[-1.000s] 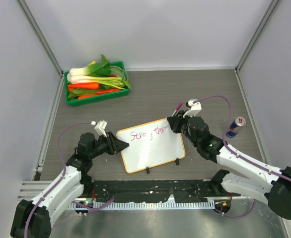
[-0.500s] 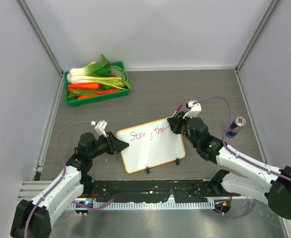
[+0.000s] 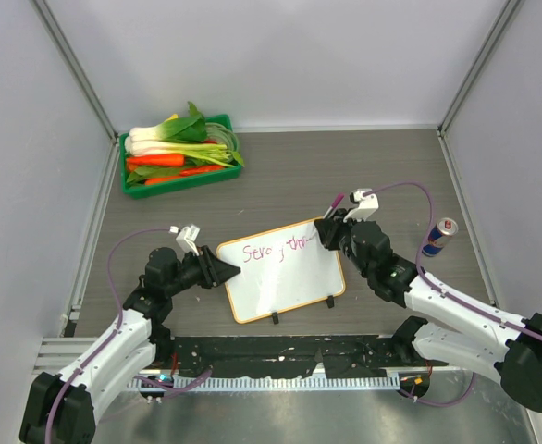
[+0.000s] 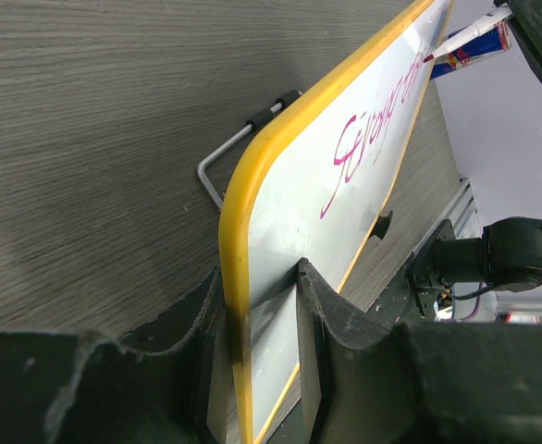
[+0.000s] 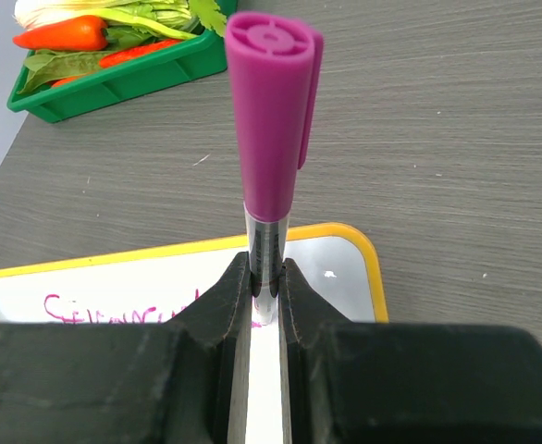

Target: Write a sentence on the whiteboard

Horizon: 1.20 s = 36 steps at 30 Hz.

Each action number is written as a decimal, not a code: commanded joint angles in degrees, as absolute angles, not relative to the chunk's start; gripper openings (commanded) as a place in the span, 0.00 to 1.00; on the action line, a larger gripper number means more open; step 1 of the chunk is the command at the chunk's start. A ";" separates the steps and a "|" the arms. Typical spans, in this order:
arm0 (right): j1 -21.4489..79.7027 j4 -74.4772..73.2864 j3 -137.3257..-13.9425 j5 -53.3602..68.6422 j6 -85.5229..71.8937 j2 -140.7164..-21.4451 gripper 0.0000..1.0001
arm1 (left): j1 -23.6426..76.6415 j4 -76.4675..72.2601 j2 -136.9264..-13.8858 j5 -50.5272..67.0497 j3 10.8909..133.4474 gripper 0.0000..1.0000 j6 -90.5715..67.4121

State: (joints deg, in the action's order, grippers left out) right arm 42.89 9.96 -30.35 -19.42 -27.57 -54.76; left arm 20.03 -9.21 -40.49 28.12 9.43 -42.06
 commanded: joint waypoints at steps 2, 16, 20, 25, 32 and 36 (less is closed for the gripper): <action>42.71 14.85 -30.59 -20.48 -28.21 -54.67 0.01 | 19.60 -7.03 -41.22 24.26 9.58 0.00 -39.20; 42.63 14.94 -31.11 -19.34 -27.86 -57.39 0.01 | 19.69 -7.21 -41.48 24.43 9.67 0.00 -39.11; 42.63 14.15 -30.85 -18.37 -27.42 -57.04 0.01 | 19.60 -7.12 -41.40 24.43 9.67 0.00 -39.11; 42.63 13.10 -30.76 -17.23 -27.07 -57.48 0.01 | 19.60 -7.21 -41.48 24.43 9.67 0.00 -39.11; 42.63 11.78 -30.06 -16.96 -26.98 -56.69 0.01 | 19.60 -7.21 -41.31 24.43 9.58 0.00 -39.11; 42.63 11.16 -29.36 -17.14 -26.81 -56.16 0.01 | 19.60 -7.38 -41.40 24.52 9.58 0.00 -39.11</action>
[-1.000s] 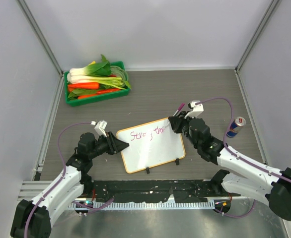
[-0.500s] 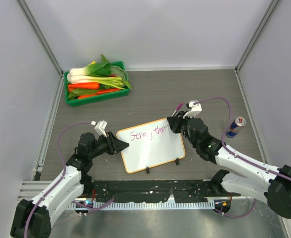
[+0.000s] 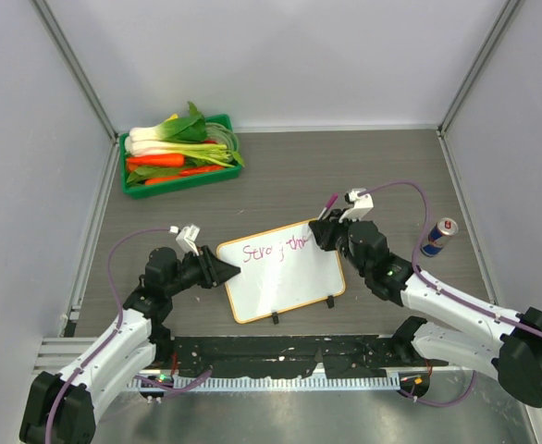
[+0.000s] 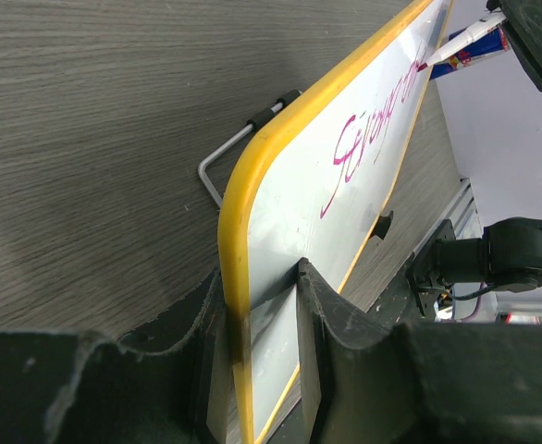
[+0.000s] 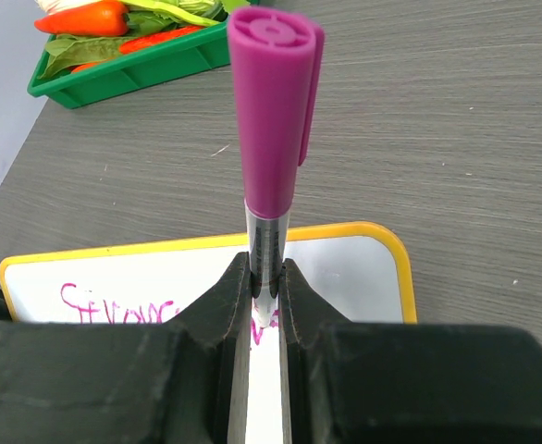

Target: Write a sentence on the whiteboard

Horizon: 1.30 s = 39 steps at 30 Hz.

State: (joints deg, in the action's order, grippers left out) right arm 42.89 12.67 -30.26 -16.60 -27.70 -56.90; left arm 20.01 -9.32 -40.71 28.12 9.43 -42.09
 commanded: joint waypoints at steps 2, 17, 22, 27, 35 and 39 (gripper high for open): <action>42.63 10.72 -29.36 -17.58 -26.63 -55.99 0.01 | 19.69 -7.47 -41.66 24.43 9.58 0.00 -39.11; 42.63 10.72 -29.62 -21.79 -26.63 -55.28 0.01 | 19.60 -7.47 -41.57 24.43 9.49 0.00 -39.11; 42.54 11.16 -30.50 -23.11 -26.54 -55.11 0.01 | 19.60 -7.38 -41.48 24.35 9.49 0.00 -39.11; 42.63 11.78 -31.55 -23.47 -26.63 -55.63 0.01 | 19.60 -7.38 -41.40 24.35 9.49 0.00 -39.11; 42.63 13.71 -32.43 -23.29 -27.25 -56.43 0.01 | 19.60 -7.29 -41.05 24.35 9.40 0.00 -39.20; 42.63 14.06 -33.05 -23.38 -27.42 -56.77 0.01 | 19.60 -7.21 -40.78 24.35 9.40 0.00 -39.20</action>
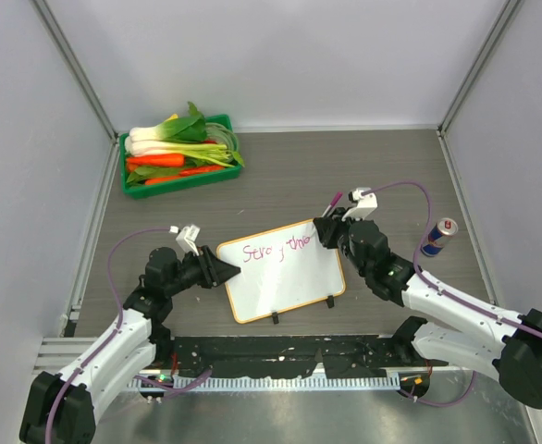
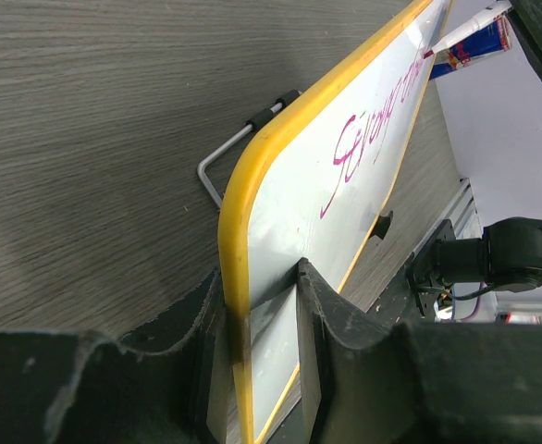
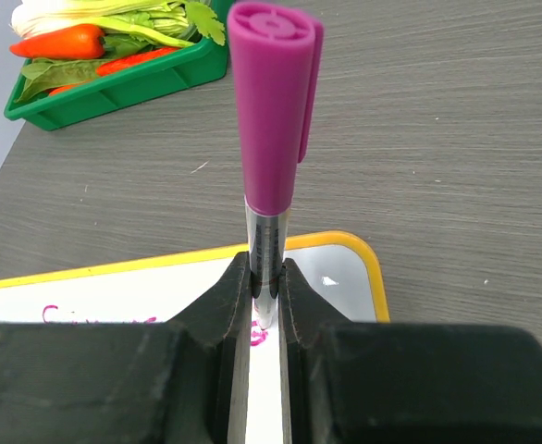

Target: Write a sentence on the whiteboard

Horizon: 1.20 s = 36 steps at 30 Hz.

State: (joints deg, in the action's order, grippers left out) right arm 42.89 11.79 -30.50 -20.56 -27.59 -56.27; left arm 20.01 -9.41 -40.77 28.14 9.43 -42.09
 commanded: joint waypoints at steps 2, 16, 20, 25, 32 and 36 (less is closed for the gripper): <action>42.54 14.15 -33.31 -22.94 -27.42 -57.30 0.01 | 19.60 -7.29 -40.96 24.35 9.40 0.00 -39.20; 42.36 14.59 -32.70 -19.25 -29.79 -53.18 0.01 | 19.60 -7.38 -41.22 24.35 9.40 0.00 -39.11; 42.28 13.36 -32.96 -20.91 -29.62 -52.38 0.01 | 19.60 -7.47 -41.40 24.52 9.49 0.00 -39.11; 42.10 12.22 -32.87 -22.15 -27.87 -52.47 0.01 | 19.60 -7.38 -41.31 24.43 9.49 0.00 -39.11; 42.01 12.30 -31.12 -23.20 -27.60 -52.47 0.01 | 19.60 -7.38 -41.48 24.52 9.58 0.00 -39.11; 42.01 12.83 -30.32 -23.47 -27.95 -53.17 0.01 | 19.60 -7.56 -42.01 24.87 9.67 0.00 -39.02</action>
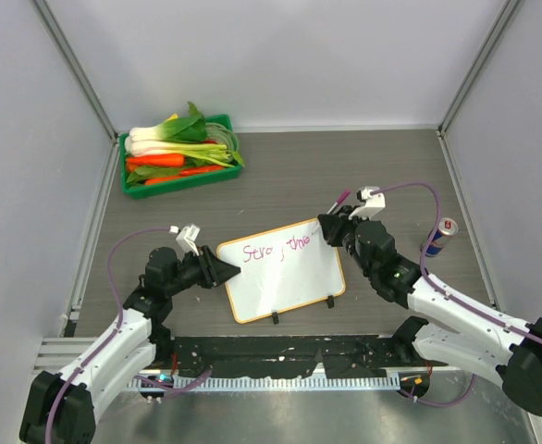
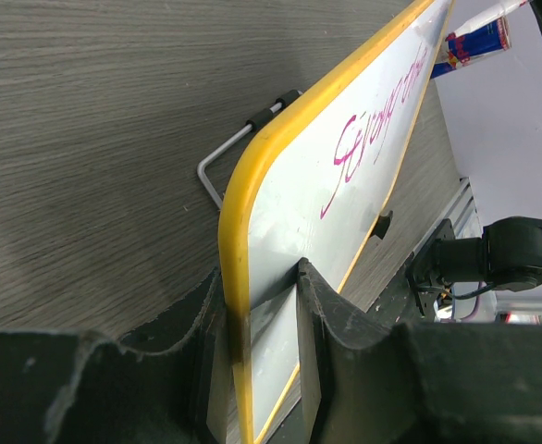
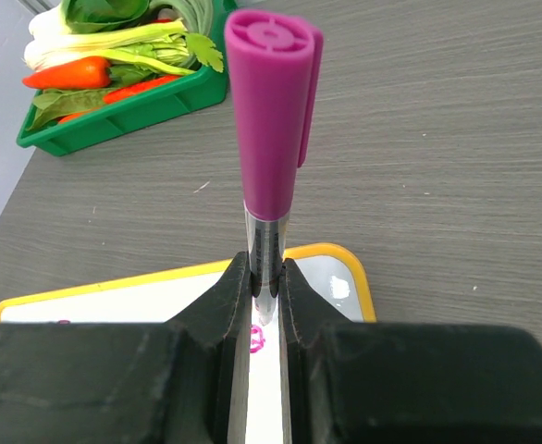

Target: Write a sentence on the whiteboard

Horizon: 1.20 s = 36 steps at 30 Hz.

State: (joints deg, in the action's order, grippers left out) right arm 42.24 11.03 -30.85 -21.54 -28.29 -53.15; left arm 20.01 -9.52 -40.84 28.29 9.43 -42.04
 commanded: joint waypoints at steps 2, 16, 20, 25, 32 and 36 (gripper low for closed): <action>42.01 13.35 -29.97 -23.29 -28.21 -53.52 0.01 | 19.60 -7.56 -42.01 24.87 9.67 0.00 -39.02; 42.01 12.57 -28.65 -22.50 -28.04 -53.26 0.01 | 19.60 -7.56 -42.01 24.79 9.58 0.00 -39.02; 42.01 12.04 -28.48 -21.62 -27.95 -53.00 0.01 | 19.60 -7.56 -41.92 24.79 9.58 0.00 -39.02; 42.01 10.99 -27.78 -20.83 -28.12 -52.03 0.01 | 19.60 -7.56 -41.75 24.79 9.49 0.00 -39.11; 42.01 9.58 -27.07 -21.88 -28.12 -50.71 0.01 | 19.60 -7.65 -41.66 24.78 9.49 0.00 -39.11; 41.92 9.58 -27.86 -23.38 -28.30 -51.41 0.01 | 19.60 -7.65 -41.66 24.79 9.49 0.00 -39.11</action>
State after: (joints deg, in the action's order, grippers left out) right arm 42.24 10.04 -27.18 -20.75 -28.45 -51.59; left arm 20.01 -9.67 -41.12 28.34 9.43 -42.06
